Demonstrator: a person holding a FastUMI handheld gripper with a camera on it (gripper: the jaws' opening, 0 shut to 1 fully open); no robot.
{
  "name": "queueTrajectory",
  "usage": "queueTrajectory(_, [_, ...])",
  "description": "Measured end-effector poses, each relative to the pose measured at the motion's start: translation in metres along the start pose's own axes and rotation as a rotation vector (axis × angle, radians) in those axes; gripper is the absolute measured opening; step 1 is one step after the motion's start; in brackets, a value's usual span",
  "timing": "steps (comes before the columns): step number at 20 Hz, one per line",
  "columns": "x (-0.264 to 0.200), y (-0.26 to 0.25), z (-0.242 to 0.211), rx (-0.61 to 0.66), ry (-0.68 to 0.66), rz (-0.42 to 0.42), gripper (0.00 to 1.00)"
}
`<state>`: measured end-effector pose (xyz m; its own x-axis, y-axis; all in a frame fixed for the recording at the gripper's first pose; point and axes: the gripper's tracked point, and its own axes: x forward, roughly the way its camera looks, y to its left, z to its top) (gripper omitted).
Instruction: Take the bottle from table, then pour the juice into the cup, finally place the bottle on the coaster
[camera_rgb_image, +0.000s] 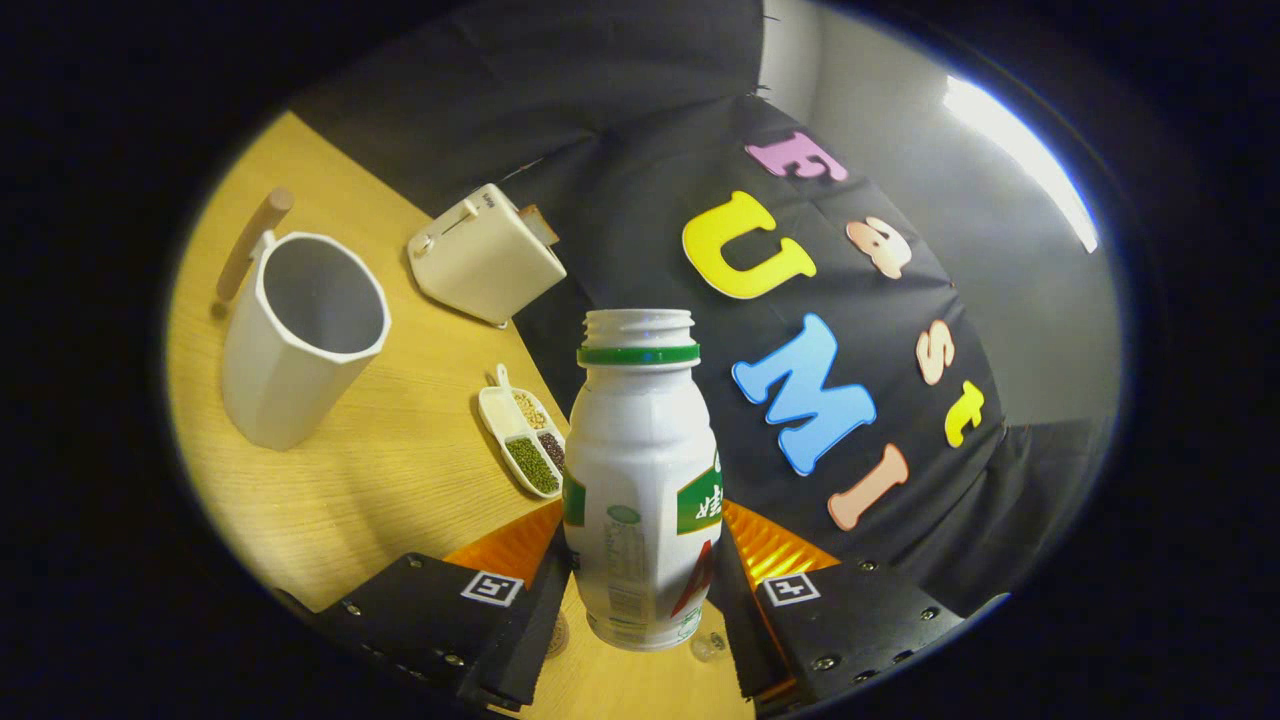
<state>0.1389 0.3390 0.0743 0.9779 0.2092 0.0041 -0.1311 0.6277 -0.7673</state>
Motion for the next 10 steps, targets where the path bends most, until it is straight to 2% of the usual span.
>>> queueTrajectory(5, [0.005,-0.013,-0.028,0.421,0.028,0.062,0.72])
queueTrajectory(10, [0.009,-0.012,-0.046,0.659,0.049,0.112,0.72])
